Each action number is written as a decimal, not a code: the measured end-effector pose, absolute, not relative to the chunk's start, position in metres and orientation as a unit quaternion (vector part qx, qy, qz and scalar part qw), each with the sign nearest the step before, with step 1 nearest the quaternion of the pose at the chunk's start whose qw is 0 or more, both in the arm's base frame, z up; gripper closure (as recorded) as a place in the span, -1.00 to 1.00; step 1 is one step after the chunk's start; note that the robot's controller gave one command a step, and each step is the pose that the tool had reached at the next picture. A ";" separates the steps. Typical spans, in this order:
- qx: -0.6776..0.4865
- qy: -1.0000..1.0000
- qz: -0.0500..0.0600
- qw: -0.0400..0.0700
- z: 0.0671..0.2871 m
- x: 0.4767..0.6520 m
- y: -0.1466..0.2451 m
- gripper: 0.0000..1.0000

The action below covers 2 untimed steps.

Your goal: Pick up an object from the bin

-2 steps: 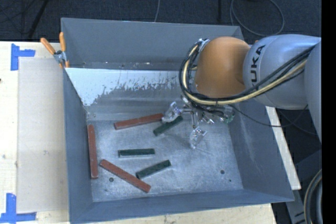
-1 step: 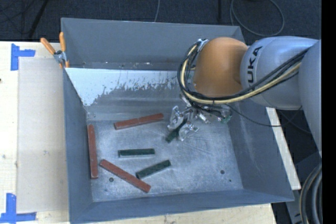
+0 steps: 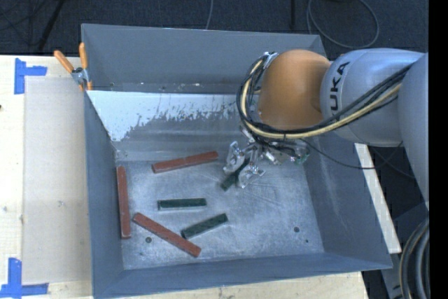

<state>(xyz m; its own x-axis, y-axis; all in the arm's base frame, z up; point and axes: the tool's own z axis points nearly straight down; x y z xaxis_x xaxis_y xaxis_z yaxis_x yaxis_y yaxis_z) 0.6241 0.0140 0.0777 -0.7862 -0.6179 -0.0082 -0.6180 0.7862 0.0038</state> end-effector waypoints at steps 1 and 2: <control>-0.327 0.945 0.000 0.002 0.100 0.625 0.014 1.00; -0.327 0.945 -0.001 0.005 0.178 0.626 0.016 1.00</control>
Offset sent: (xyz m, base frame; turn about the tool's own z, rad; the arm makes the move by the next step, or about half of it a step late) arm -0.0002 0.0000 0.0964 0.0000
